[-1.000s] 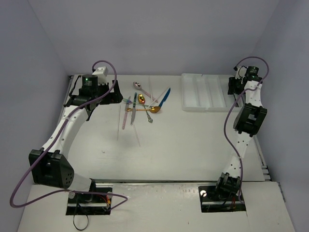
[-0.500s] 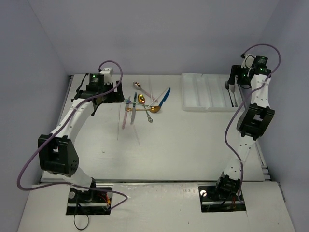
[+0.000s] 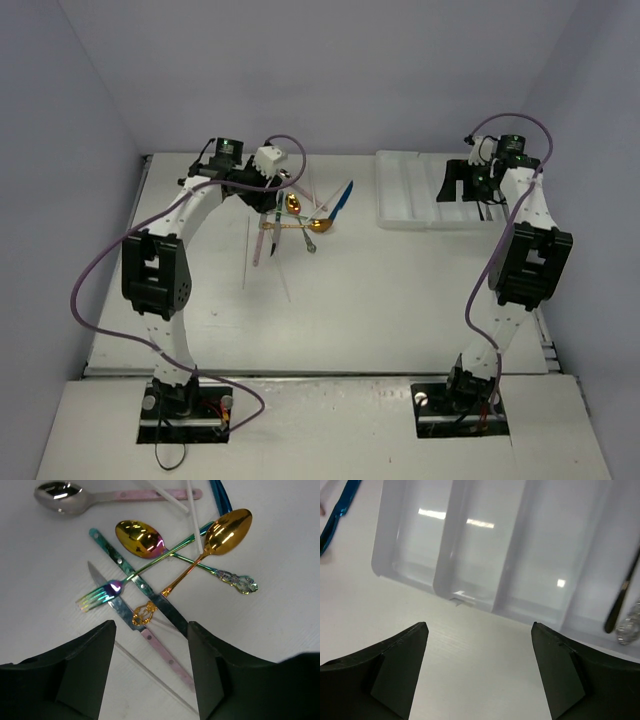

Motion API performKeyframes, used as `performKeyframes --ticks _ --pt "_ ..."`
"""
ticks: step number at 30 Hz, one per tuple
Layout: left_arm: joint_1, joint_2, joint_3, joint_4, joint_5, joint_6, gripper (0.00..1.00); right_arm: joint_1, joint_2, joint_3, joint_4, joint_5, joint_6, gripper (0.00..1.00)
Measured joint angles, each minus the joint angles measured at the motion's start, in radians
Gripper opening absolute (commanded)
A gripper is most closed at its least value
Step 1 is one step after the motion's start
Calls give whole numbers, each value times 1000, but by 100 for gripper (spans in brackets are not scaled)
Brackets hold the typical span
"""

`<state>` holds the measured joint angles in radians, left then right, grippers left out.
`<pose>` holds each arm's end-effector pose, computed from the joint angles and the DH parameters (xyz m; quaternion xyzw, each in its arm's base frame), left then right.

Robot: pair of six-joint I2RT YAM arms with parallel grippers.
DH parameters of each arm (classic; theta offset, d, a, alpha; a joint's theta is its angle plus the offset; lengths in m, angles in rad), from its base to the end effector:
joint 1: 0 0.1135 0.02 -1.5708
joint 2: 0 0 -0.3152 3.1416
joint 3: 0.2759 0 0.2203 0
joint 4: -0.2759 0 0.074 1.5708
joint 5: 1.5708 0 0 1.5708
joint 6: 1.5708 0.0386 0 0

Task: Sort the eating utensils into containers

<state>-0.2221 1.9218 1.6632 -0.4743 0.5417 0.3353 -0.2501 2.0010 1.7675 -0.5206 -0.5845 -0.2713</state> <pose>0.4133 -0.1137 0.3417 0.3468 0.8163 -0.2219 0.4052 0.4403 -0.0905 0.3366 -0.1237 0.8776 0.1575 0.4356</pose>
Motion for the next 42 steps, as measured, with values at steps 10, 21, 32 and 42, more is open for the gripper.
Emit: performKeyframes --ticks 10,21,32,42 --pt "-8 174 153 -144 149 492 48 21 0 -43 -11 -78 -11 80" --pt "-14 350 270 -224 221 672 48 21 -42 -101 -6 -97 -13 80" --pt "-32 409 320 -229 217 734 48 21 -61 -105 -6 -105 -13 80" --pt "-34 472 374 -232 209 742 30 21 -66 -105 -6 -113 -13 78"
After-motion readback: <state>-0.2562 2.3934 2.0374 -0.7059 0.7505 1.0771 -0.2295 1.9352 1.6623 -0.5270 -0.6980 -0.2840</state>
